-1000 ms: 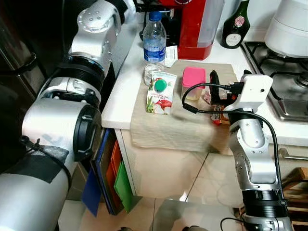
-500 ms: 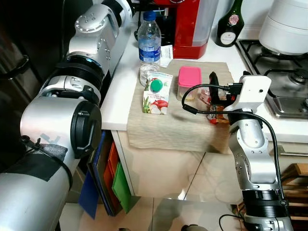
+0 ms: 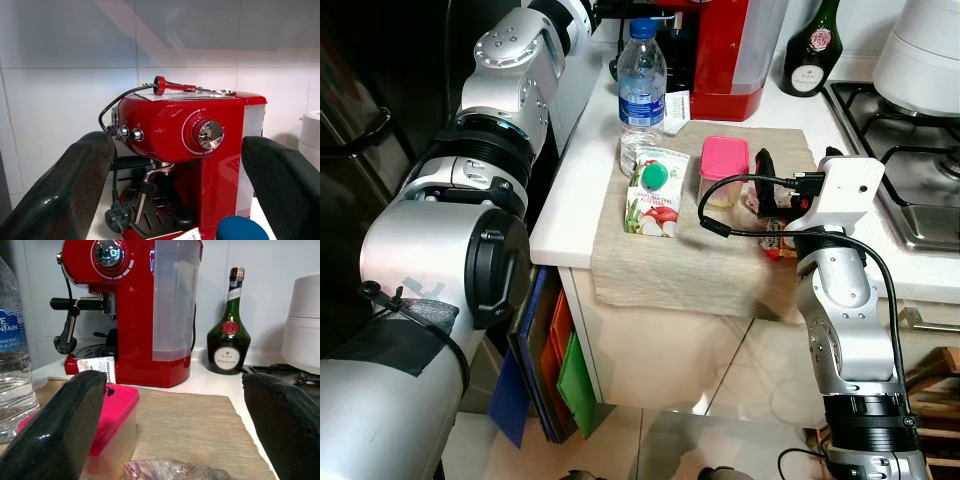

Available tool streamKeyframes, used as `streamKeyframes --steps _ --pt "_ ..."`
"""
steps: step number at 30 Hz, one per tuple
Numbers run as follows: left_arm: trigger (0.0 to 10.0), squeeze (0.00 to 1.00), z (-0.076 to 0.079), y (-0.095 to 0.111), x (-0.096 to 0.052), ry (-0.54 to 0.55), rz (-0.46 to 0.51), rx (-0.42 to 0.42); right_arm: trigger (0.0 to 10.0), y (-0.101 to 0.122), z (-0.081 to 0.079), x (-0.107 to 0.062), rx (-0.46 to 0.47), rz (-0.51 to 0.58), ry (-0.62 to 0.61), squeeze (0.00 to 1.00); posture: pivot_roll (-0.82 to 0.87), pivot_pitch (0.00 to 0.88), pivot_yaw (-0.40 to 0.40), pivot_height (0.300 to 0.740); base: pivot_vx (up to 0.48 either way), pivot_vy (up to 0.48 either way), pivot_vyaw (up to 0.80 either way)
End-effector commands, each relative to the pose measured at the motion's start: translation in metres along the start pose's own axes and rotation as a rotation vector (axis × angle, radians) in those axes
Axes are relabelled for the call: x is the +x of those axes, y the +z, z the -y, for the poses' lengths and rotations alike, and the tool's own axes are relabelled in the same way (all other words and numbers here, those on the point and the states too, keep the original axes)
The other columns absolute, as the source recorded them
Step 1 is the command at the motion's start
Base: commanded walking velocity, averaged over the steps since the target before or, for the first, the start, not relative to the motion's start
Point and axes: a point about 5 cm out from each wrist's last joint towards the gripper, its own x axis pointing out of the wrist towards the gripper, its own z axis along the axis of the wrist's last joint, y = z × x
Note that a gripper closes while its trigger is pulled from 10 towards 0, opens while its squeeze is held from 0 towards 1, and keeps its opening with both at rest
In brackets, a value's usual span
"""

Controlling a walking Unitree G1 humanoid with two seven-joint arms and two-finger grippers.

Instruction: Restocking fridge

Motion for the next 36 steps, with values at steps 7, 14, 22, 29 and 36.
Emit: streamKeyframes --steps 7,14,22,29,36 --pt "10.0 1.00 0.017 -0.019 0.000 -0.064 -0.042 -0.063 10.0 -0.002 0.001 -0.001 -0.005 -0.005 0.005 0.00 -0.13 0.000 0.052 0.740 0.000 0.000 0.00" --pt "10.0 1.00 0.023 -0.035 -0.001 -0.032 -0.094 -0.118 10.0 -0.002 0.001 -0.001 -0.009 -0.007 0.011 0.00 -0.13 0.000 0.049 0.740 0.000 0.000 0.00" --pt "10.0 1.00 0.023 -0.051 -0.005 -0.005 -0.162 -0.144 10.0 -0.001 -0.002 0.002 -0.004 0.000 0.016 0.00 -0.13 0.000 0.057 0.740 0.000 0.000 0.00" --pt "10.0 1.00 0.029 -0.059 -0.006 -0.014 -0.205 -0.167 10.0 0.001 -0.005 0.003 0.000 0.010 0.020 0.00 -0.14 0.000 0.081 0.740 0.000 0.000 0.00" --pt "10.0 1.00 0.035 -0.066 -0.007 -0.047 -0.238 -0.137 10.0 -0.001 -0.010 -0.004 0.016 0.005 0.017 0.00 -0.15 0.000 0.108 0.740 0.000 0.000 0.00"
